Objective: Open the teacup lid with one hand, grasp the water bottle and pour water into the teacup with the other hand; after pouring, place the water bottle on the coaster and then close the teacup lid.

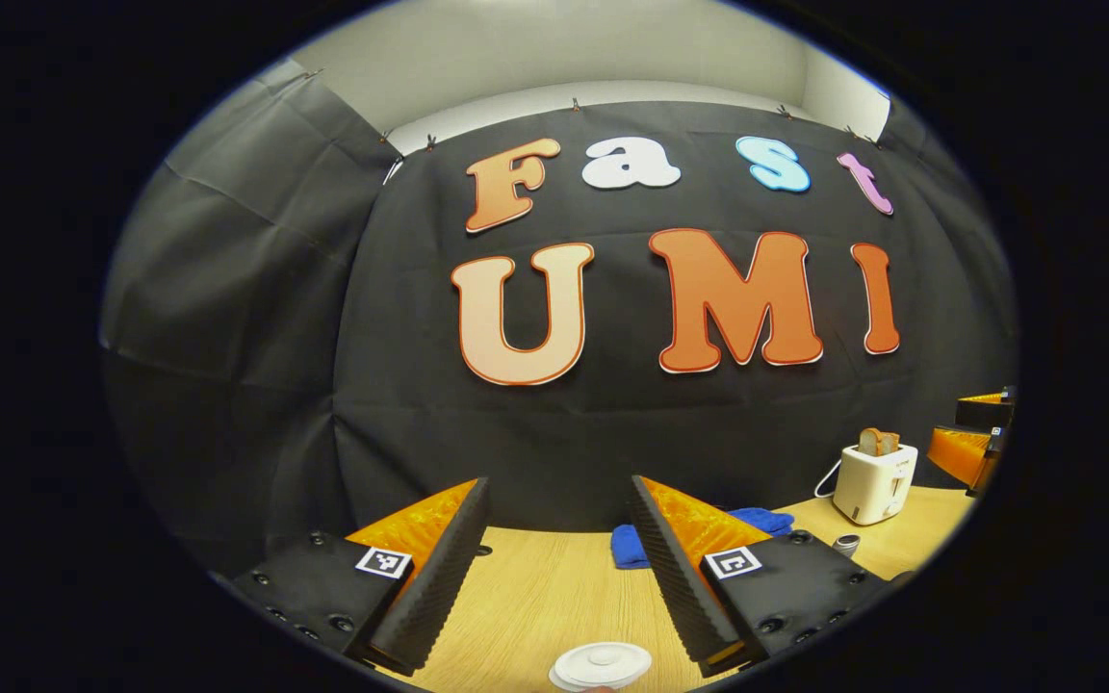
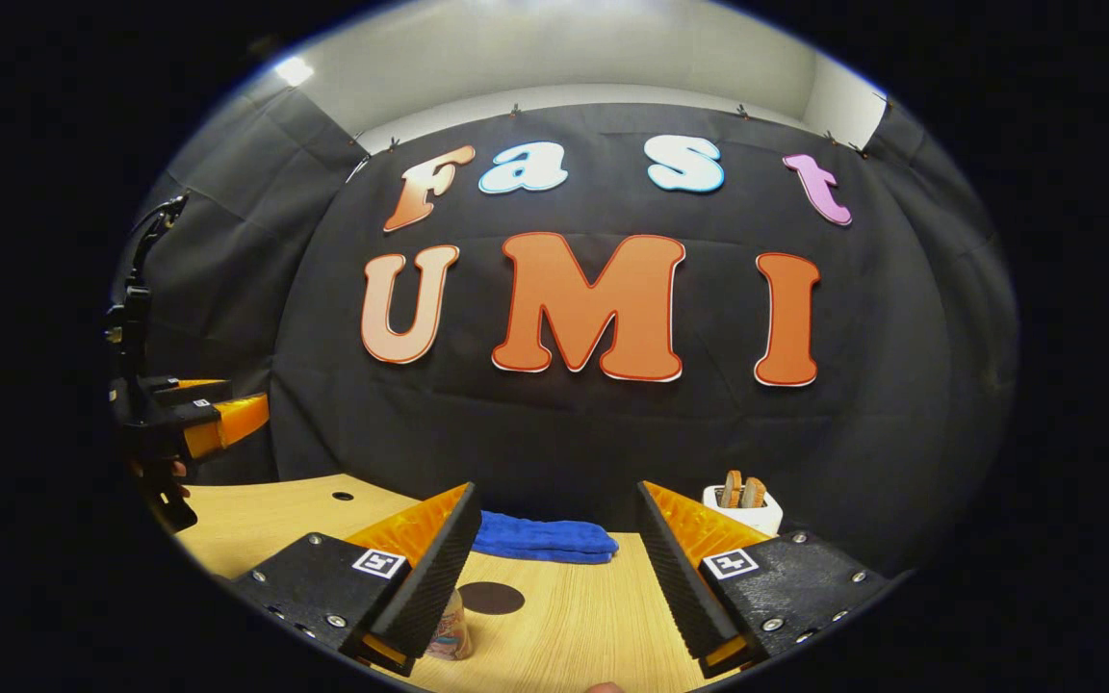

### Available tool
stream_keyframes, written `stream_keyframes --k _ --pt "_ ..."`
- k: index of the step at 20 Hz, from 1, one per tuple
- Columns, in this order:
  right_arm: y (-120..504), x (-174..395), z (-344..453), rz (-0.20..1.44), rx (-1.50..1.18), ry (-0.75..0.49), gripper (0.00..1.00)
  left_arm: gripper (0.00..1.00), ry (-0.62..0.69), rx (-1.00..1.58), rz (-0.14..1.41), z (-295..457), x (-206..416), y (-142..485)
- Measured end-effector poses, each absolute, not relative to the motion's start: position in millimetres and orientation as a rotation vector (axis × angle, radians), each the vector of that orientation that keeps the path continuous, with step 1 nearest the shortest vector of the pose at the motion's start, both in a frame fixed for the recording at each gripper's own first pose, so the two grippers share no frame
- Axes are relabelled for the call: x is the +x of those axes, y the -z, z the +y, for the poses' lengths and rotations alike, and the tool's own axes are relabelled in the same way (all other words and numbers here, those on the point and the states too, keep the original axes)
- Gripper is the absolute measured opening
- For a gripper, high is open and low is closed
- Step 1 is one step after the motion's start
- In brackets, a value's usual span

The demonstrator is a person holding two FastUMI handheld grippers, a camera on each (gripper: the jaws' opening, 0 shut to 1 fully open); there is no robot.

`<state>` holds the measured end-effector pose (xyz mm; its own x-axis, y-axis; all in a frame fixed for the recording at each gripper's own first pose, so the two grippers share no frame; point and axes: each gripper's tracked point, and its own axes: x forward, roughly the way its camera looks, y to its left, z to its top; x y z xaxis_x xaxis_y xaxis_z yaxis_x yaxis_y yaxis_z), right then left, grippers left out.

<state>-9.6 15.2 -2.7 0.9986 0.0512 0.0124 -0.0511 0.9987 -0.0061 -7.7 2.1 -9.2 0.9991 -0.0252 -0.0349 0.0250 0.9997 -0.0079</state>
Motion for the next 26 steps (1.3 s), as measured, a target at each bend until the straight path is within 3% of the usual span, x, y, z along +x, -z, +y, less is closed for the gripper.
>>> stream_keyframes --k 1,8,10,11,15,26 --pt "6.6 -9.4 14.8 -0.010 -0.015 -0.051 0.96 0.92 0.029 -0.009 0.044 3.5 -9.2 12.6" --pt "30.9 -22.5 29.9 0.039 -0.008 -0.123 0.96 0.97 0.071 0.008 0.130 3.5 -18.8 51.7" --pt "38.3 -24.6 38.5 0.044 -0.014 -0.146 0.96 0.93 0.076 0.016 0.158 2.3 -20.5 65.3" --pt "42.6 -25.4 39.7 0.046 -0.016 -0.151 0.96 0.97 0.080 0.017 0.174 1.0 -21.5 71.9" --pt "61.2 -30.9 57.5 0.082 -0.026 -0.201 0.96 0.93 0.104 0.022 0.252 -4.3 -28.1 103.1" --pt "114.4 -31.3 102.4 0.203 -0.060 -0.334 0.96 0.96 0.194 0.075 0.431 -27.8 -40.5 181.4"
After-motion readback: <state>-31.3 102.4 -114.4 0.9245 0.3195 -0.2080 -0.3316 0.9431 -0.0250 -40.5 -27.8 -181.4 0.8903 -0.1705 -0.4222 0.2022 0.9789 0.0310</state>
